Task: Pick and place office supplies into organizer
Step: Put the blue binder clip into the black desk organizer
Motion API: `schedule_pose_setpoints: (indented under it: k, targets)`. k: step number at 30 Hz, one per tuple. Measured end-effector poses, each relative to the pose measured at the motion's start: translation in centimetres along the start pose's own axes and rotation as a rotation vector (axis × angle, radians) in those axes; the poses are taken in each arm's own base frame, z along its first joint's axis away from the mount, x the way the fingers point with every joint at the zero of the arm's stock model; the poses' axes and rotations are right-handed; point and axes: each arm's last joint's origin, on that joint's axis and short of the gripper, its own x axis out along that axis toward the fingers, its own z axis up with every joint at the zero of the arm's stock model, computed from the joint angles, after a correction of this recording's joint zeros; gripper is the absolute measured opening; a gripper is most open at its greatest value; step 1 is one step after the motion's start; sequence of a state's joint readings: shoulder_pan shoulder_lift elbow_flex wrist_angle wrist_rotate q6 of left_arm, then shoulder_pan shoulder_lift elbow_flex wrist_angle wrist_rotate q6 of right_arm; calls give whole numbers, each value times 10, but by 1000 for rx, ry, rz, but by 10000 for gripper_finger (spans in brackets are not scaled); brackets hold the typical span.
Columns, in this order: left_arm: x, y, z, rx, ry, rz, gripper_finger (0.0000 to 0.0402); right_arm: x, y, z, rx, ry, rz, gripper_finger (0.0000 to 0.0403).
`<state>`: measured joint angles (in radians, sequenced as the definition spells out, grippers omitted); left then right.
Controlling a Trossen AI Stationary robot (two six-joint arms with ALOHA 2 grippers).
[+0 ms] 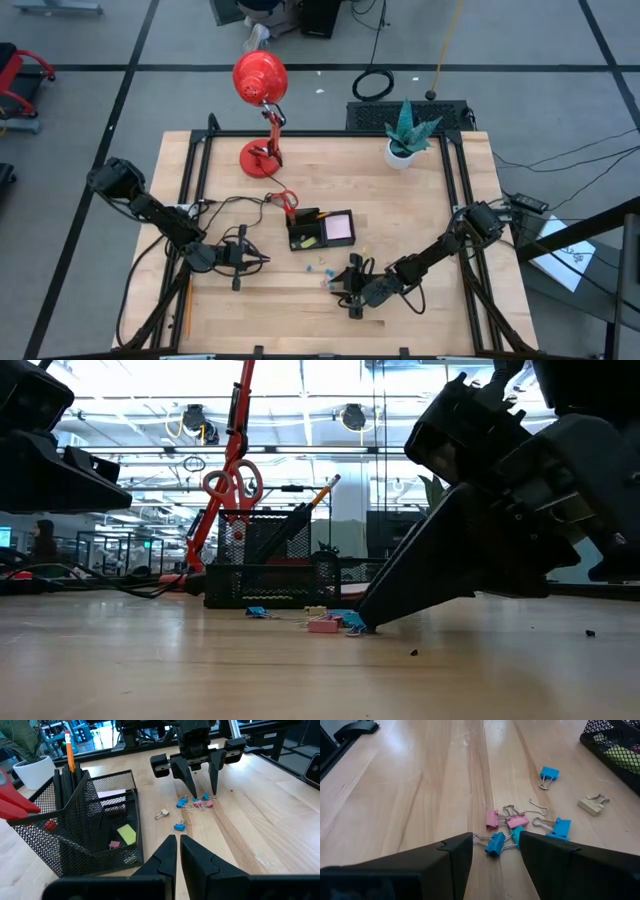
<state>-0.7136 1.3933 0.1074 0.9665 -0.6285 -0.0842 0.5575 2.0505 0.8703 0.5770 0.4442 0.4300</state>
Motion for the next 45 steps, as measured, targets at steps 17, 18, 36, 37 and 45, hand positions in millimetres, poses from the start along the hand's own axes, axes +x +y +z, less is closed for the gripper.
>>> schedule_pose_setpoints:
  k: [17,18,36,37,45]
  targets:
    - [0,0,-1,-1,6,0,31,13,-4,-9,42,-19,31,61]
    - [0,0,-1,-1,5,0,31,11,-3,-6,35,-30,36,60]
    - [0,0,-1,-2,6,1,31,-18,12,42,-119,-4,-48,164]
    - [0,0,-1,0,9,1,31,-18,14,39,-176,15,-25,169]
    - [0,0,-3,10,22,2,31,-25,12,46,-386,81,129,180]
